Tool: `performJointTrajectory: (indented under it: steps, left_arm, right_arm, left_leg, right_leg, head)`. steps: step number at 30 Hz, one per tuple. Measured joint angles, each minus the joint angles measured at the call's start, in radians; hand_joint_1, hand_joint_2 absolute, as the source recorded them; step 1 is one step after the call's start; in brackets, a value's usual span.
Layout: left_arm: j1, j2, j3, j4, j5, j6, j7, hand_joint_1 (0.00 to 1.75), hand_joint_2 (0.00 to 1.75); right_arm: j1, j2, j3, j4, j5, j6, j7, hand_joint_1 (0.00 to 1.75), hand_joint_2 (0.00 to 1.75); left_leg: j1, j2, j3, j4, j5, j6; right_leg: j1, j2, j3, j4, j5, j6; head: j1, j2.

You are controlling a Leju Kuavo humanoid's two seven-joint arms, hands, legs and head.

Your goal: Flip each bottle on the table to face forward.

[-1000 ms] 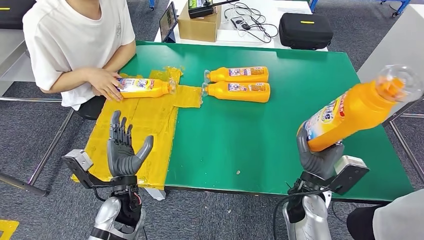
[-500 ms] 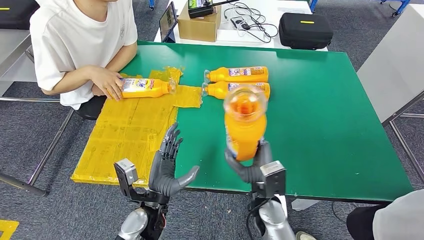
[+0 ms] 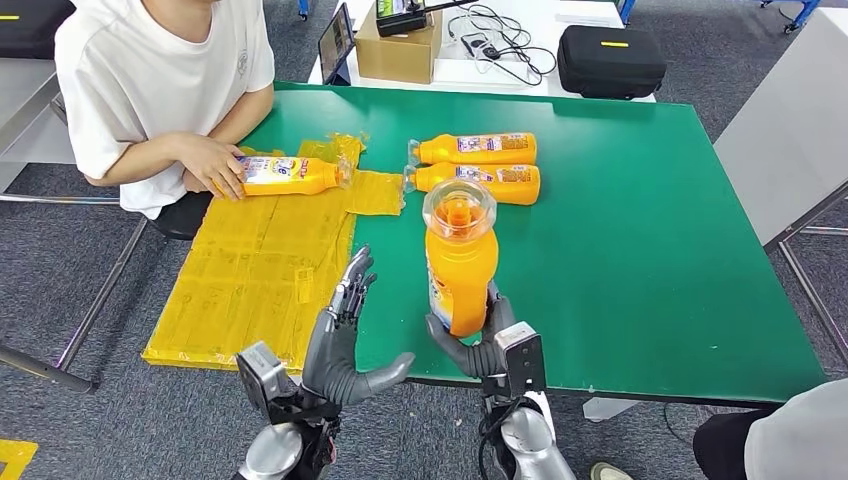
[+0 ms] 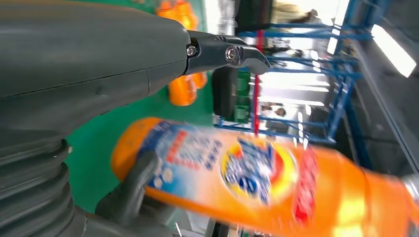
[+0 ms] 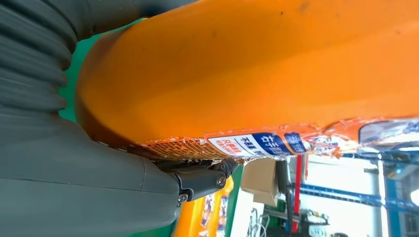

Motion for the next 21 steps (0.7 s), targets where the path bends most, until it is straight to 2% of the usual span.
performJointTrajectory:
  steps: [8, 14, 21]
  left_arm:
    - [0.000, 0.023, -0.031, -0.014, -0.058, 0.000, -0.002, 0.00, 1.75]
    - [-0.001, 0.012, -0.035, -0.014, -0.023, 0.047, 0.066, 0.00, 1.75]
    - [-0.013, 0.002, -0.047, 0.001, 0.014, 0.046, 0.092, 0.00, 1.75]
  right_arm:
    - [-0.032, -0.003, 0.042, 0.059, 0.085, -0.014, 0.017, 1.75, 1.75]
    - [-0.038, -0.013, 0.094, 0.066, 0.296, -0.127, 0.020, 1.75, 1.75]
    - [-0.063, -0.037, 0.186, 0.088, 0.485, -0.165, 0.056, 1.75, 1.75]
  left_leg:
    - [0.000, 0.000, 0.000, 0.000, 0.000, 0.000]
    - [0.000, 0.000, 0.000, 0.000, 0.000, 0.000]
    - [0.000, 0.000, 0.000, 0.000, 0.000, 0.000]
  right_leg:
    - [0.000, 0.000, 0.000, 0.000, 0.000, 0.000]
    - [0.000, 0.000, 0.000, 0.000, 0.000, 0.000]
    - [0.000, 0.000, 0.000, 0.000, 0.000, 0.000]
  head:
    - [0.000, 0.000]
    - [0.000, 0.000]
    - [0.000, 0.000]
